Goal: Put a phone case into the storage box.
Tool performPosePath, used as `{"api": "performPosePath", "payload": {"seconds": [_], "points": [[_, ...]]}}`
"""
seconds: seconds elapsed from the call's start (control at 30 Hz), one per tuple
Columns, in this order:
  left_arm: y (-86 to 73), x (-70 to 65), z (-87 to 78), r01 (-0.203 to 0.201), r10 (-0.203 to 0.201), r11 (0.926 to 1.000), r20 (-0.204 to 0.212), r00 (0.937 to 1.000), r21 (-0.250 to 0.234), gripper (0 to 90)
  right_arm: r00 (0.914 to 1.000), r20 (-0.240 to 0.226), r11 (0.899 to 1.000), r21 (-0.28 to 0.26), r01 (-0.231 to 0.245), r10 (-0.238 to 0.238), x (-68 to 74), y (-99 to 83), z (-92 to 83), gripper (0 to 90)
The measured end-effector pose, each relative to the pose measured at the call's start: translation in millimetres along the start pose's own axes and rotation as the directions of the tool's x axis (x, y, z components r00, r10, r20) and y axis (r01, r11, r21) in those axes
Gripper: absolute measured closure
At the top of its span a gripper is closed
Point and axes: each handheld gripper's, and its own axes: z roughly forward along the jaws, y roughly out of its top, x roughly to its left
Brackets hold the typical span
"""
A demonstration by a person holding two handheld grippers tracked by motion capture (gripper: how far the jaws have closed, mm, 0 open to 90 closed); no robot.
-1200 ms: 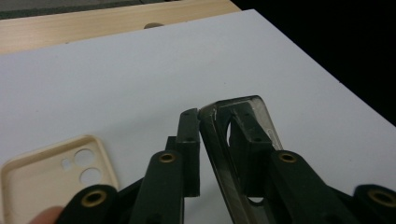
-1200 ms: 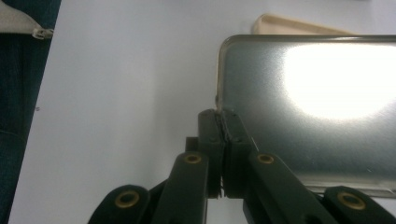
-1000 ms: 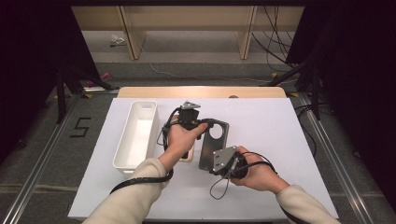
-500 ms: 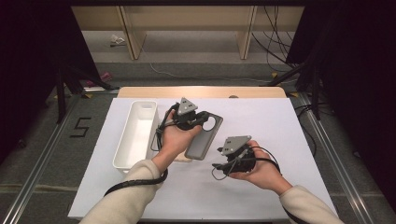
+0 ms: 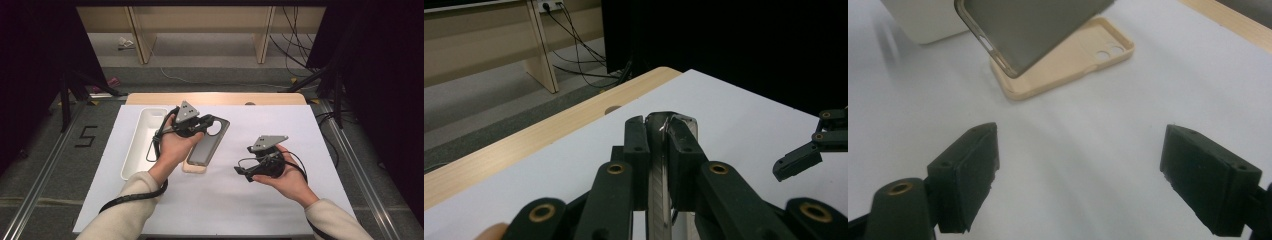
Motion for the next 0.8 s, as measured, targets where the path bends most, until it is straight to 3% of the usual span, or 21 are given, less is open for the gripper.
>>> {"api": "performPosePath", "payload": {"seconds": [0.07,0.53,0.8], "points": [[1.4,3.8,-3.6,0.020,-0.020,0.9997,0.003,0.9998,-0.012,80.9,0.9998,0.008,1.000,-0.007,-0.016,0.016,-2.4,-2.1,-2.1,16.8],[14.9,29.1,-32.1,0.055,-0.057,0.9929,-0.022,0.9981,-0.105,80.9,0.9972,0.042,0.996,-0.061,-0.059,0.062,-11.1,-8.8,-13.7,16.7],[20.1,40.5,-40.6,0.072,-0.076,0.9896,-0.028,0.9967,-0.125,80.9,0.9966,0.048,0.996,-0.065,-0.063,0.066,-13.1,-13.1,-17.3,16.8]]}}
